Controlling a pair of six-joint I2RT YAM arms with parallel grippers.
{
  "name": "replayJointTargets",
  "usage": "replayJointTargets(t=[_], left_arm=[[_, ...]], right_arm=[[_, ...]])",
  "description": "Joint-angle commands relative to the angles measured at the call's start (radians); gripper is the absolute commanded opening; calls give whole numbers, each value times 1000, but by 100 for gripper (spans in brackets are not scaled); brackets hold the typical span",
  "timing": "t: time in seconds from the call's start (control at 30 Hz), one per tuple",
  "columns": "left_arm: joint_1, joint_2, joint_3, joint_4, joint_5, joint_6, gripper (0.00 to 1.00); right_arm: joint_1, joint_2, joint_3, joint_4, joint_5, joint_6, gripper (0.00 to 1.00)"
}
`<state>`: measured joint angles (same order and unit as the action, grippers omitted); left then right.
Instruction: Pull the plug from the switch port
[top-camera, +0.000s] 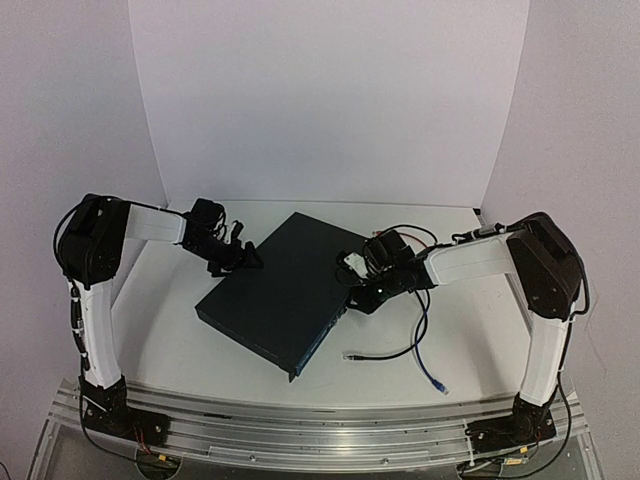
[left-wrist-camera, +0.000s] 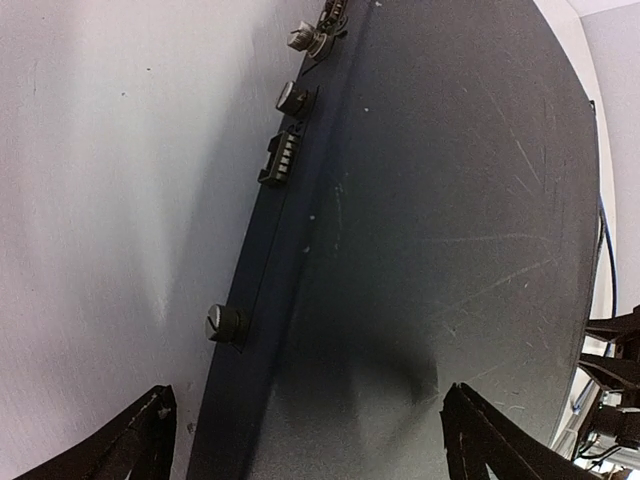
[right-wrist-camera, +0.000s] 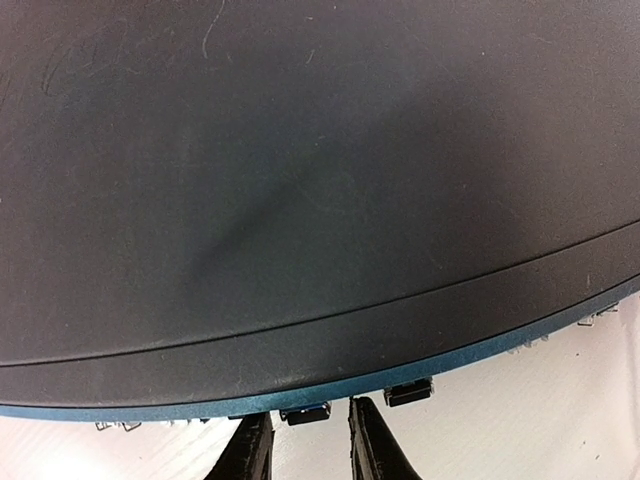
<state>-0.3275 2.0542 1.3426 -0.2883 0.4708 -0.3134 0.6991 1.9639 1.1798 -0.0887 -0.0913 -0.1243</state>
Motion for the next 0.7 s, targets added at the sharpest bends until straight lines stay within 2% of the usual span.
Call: replayJointTargets(t=[0.0,0.67], left_arm=[[-6,15,34,7,44,10,91],[-23,60,64,-38,49,46,90]], right_arm=[[6,16,37,26,10,-13,25],[20,20,29,111,64,-67,21]])
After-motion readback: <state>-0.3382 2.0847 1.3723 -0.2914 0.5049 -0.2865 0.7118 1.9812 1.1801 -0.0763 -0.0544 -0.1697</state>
